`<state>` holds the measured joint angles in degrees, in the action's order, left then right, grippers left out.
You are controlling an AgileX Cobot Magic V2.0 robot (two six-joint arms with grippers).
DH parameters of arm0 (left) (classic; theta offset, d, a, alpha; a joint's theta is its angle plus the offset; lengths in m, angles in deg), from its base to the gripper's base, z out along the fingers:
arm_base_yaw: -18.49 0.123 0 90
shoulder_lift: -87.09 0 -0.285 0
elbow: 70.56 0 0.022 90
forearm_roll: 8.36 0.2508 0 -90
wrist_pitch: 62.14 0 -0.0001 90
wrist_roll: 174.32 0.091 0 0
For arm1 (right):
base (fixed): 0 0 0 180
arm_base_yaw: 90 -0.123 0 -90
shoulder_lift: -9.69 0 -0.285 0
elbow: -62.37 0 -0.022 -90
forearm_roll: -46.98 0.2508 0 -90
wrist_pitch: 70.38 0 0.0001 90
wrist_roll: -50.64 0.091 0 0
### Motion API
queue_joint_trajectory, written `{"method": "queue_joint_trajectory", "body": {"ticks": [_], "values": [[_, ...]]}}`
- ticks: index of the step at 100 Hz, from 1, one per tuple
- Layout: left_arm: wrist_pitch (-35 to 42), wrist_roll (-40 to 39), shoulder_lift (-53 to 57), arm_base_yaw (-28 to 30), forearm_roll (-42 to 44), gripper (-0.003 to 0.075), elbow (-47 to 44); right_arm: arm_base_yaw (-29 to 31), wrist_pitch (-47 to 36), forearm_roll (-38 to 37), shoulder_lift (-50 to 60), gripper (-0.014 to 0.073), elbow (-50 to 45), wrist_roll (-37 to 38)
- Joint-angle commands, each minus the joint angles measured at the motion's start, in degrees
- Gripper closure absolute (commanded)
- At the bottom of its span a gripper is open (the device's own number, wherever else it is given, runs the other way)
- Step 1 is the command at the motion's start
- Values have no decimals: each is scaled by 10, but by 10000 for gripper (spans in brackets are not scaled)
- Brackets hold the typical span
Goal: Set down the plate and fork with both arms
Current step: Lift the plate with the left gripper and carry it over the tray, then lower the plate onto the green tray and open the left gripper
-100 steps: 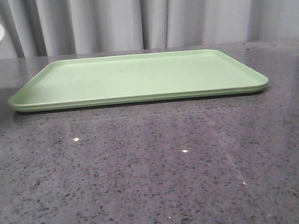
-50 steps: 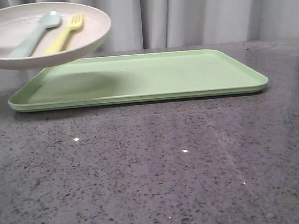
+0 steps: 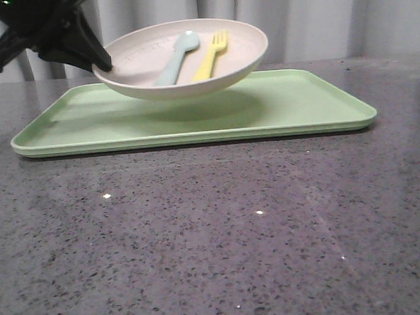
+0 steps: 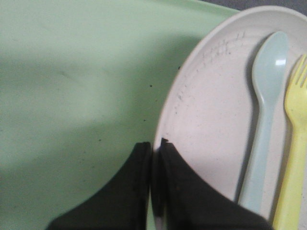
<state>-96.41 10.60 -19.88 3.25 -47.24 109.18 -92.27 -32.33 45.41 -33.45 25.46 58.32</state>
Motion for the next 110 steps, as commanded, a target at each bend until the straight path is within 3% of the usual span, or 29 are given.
{"method": "queue_joint_trajectory", "body": {"ticks": [1,39,77,87,102,110], "values": [[45,-10,11,-14,-31,741,25,1,-43,-4,-4,65,14,-6],[74,-37,-8,-15,-29,741,24,1,-46,-4,-4,65,14,-6],[44,-37,-34,-15,-39,736,24,1,-49,-3,-4,65,14,-6],[41,-37,-34,-15,-36,673,24,1,-49,-3,-4,65,14,-6],[36,-37,-34,-15,-35,476,24,1,-49,-3,-4,65,14,-6],[36,-37,-32,-14,-35,419,24,1,-49,-3,-4,65,14,-6]]}}
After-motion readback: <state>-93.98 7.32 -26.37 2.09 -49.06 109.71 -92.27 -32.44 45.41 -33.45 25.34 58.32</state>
